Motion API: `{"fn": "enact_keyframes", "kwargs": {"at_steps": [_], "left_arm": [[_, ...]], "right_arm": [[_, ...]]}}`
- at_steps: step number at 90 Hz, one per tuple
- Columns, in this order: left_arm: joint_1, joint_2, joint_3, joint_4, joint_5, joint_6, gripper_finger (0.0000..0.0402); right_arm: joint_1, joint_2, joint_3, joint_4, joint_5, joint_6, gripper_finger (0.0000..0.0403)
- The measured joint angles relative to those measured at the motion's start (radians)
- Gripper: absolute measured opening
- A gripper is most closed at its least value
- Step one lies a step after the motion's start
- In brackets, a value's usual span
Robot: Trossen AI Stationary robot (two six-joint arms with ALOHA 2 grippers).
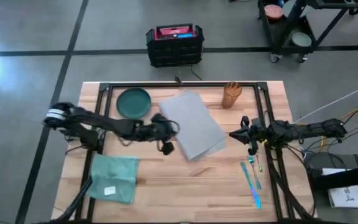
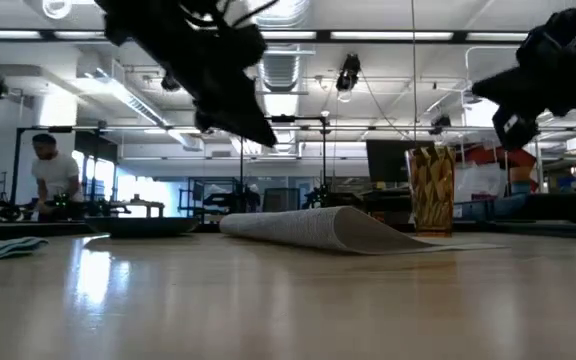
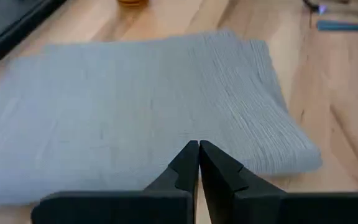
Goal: Set table place
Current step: Move the gray tablemat to the center of the table
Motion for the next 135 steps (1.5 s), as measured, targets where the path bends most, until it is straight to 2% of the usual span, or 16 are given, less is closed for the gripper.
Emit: {"fn": "enact_keyframes", "kwargs": {"at_steps": [12, 22, 29, 51, 61, 78, 99, 117, 135], "left_arm": [[-0.001, 0.147, 0.089, 0.014, 0.016, 0.033, 0.0], [-0.001, 0.229, 0.135, 0.142, 0.079, 0.042, 0.0], [0.004, 0.28, 0.153, 0.217, 0.086, 0.043, 0.0], [0.033, 0.41, 0.188, 0.237, 0.085, 0.034, 0.0], [0.022, 0.444, 0.191, 0.227, 0.143, 0.034, 0.0], [-0.026, 0.439, 0.189, 0.168, 0.152, -0.017, 0.0], [-0.096, 0.409, 0.187, 0.103, 0.156, -0.021, 0.0], [-0.099, 0.318, 0.185, 0.067, 0.155, -0.026, 0.0], [-0.1, 0.244, 0.183, 0.005, 0.155, -0.002, 0.0]], "right_arm": [[0.0, 0.058, 0.0, -0.073, -0.001, 0.012, 0.0002], [-0.002, 0.112, 0.0, -0.06, 0.007, -0.004, 0.0002], [-0.003, 0.151, 0.0, -0.029, 0.046, 0.006, 0.0002], [-0.004, 0.281, 0.0, -0.056, 0.089, 0.006, 0.0002], [-0.003, 0.341, 0.0, -0.056, 0.105, 0.008, 0.0002], [-0.003, 0.421, 0.0, -0.053, 0.105, 0.014, 0.0002], [-0.003, 0.457, 0.0, -0.012, 0.103, 0.0, 0.0002], [-0.003, 0.456, 0.0, 0.069, 0.097, 0.0, 0.0002], [-0.003, 0.456, 0.0, 0.071, 0.096, 0.026, 0.0002]]}}
